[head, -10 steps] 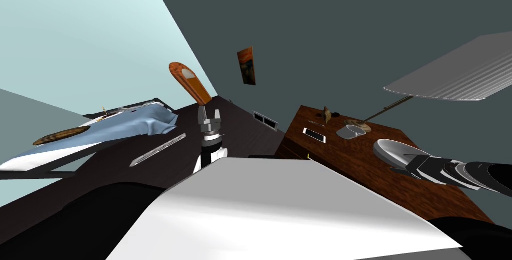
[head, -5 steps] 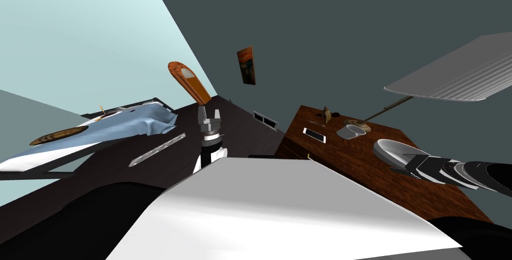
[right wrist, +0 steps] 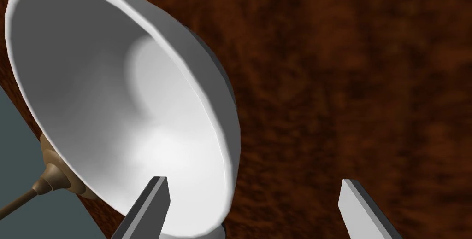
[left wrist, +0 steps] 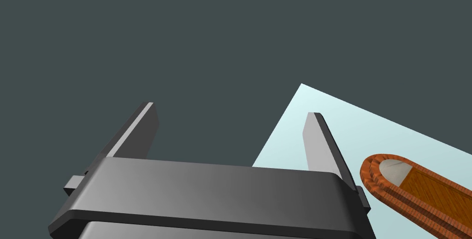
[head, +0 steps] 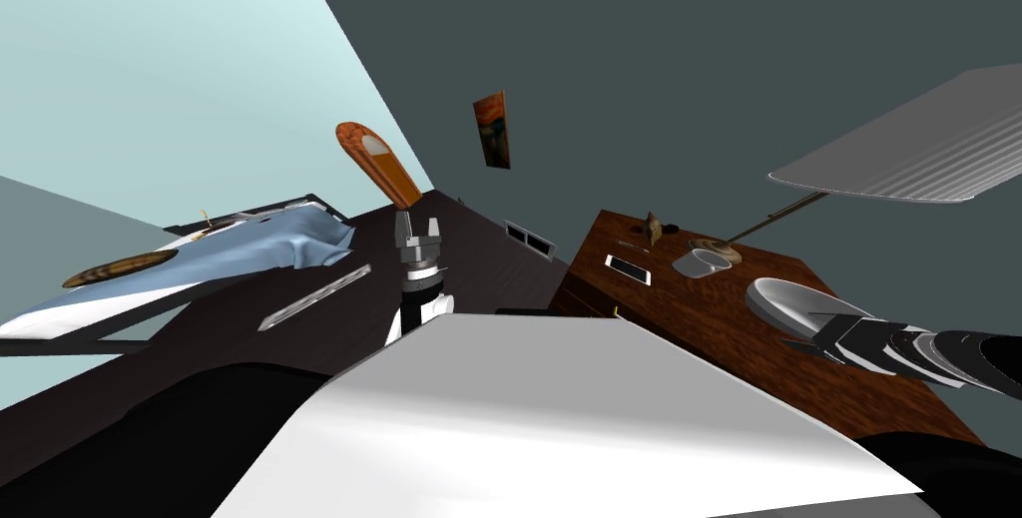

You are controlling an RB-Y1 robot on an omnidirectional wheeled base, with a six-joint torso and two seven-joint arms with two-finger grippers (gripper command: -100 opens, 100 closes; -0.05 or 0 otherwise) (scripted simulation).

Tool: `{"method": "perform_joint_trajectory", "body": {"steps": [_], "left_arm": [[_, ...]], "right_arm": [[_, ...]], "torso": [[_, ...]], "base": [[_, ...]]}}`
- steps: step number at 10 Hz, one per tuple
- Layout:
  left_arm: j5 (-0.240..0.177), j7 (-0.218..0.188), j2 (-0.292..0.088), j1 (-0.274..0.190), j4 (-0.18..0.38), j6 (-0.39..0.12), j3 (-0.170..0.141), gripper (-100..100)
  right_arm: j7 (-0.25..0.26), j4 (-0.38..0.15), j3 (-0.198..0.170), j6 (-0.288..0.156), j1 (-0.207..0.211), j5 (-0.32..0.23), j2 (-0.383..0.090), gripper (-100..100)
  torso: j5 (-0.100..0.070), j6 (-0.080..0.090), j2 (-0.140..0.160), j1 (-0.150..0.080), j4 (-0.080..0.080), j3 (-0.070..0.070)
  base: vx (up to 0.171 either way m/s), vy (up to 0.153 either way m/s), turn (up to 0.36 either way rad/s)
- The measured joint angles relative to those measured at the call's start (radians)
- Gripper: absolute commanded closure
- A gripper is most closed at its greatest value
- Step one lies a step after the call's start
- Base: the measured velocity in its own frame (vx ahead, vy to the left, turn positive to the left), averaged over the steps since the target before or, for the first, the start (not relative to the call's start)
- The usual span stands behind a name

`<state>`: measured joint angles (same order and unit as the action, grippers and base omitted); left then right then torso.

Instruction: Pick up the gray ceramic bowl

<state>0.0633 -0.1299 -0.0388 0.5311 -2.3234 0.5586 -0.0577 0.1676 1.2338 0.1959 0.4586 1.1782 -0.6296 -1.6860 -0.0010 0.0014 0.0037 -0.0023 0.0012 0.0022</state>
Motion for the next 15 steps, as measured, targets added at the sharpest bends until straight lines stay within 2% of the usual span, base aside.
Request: {"method": "perform_joint_trajectory", "body": {"steps": [1,2,3,4,5,6,8,9,10,11,12,13,15], "left_arm": [[0.0,0.0,0.0,0.0,0.0,0.0,0.0,0],[0.0,0.0,0.0,0.0,0.0,0.0,0.0,0],[0.0,0.0,0.0,0.0,0.0,0.0,0.0,0],[0.0,0.0,0.0,0.0,0.0,0.0,0.0,0],[0.0,0.0,0.0,0.0,0.0,0.0,0.0,0],[0.0,0.0,0.0,0.0,0.0,0.0,0.0,0],[0.0,0.0,0.0,0.0,0.0,0.0,0.0,0],[0.0,0.0,0.0,0.0,0.0,0.0,0.0,0],[0.0,0.0,0.0,0.0,0.0,0.0,0.0,0],[0.0,0.0,0.0,0.0,0.0,0.0,0.0,0],[0.0,0.0,0.0,0.0,0.0,0.0,0.0,0],[0.0,0.0,0.0,0.0,0.0,0.0,0.0,0],[0.0,0.0,0.0,0.0,0.0,0.0,0.0,0]], "right_arm": [[0.009,-0.014,-0.049,-0.001,-0.049,0.0,0.011,-100],[0.012,-0.008,-0.047,-0.006,-0.04,-0.002,0.017,-100],[0.018,-0.01,-0.059,-0.012,-0.05,-0.006,0.035,-100],[0.02,-0.01,-0.062,-0.013,-0.051,-0.007,0.037,100],[0.019,-0.011,-0.061,-0.013,-0.051,-0.007,0.036,100],[0.019,-0.018,-0.056,-0.02,-0.054,-0.006,0.033,100],[0.019,-0.017,-0.056,-0.02,-0.053,-0.006,0.033,100],[0.019,-0.017,-0.056,-0.02,-0.053,-0.006,0.033,0],[0.019,-0.017,-0.056,-0.02,-0.053,-0.006,0.033,100],[0.014,0.001,-0.049,-0.03,-0.034,-0.007,0.033,100],[0.007,-0.001,-0.032,-0.02,-0.022,-0.003,0.015,100],[0.0,-0.015,-0.041,0.001,-0.045,0.001,-0.006,100],[-0.005,-0.01,-0.005,0.013,-0.014,0.005,-0.019,100]], "torso": [[0.0,0.0,0.0,0.0,0.0,0.0],[0.0,0.0,0.0,0.0,0.0,0.0],[0.0,0.0,0.0,0.0,0.0,0.0],[0.0,0.0,0.0,0.0,0.0,0.0],[0.0,0.0,0.0,0.001,0.0,0.0],[-0.007,0.001,0.0,0.002,-0.002,-0.001],[-0.008,0.001,0.0,0.001,-0.002,-0.001],[-0.007,0.001,0.0,0.001,-0.002,-0.001],[-0.007,0.001,0.0,0.001,-0.002,-0.001],[-0.009,0.0,0.0,0.001,-0.002,-0.001],[-0.008,0.0,-0.001,0.003,-0.002,-0.002],[-0.008,0.0,-0.002,0.004,-0.002,-0.002],[-0.008,0.0,-0.001,0.003,-0.002,-0.002]], "base": [[-0.006,-0.008,0.023],[-0.008,-0.01,0.028],[0.0,0.0,0.0],[0.0,0.0,0.0],[-0.006,-0.008,0.02],[0.0,0.0,0.0],[0.0,0.0,0.0],[0.0,0.0,0.0],[0.009,-0.001,0.024],[0.013,0.017,-0.048],[0.021,0.025,-0.075],[0.01,0.012,-0.037],[0.001,0.002,-0.009]]}}
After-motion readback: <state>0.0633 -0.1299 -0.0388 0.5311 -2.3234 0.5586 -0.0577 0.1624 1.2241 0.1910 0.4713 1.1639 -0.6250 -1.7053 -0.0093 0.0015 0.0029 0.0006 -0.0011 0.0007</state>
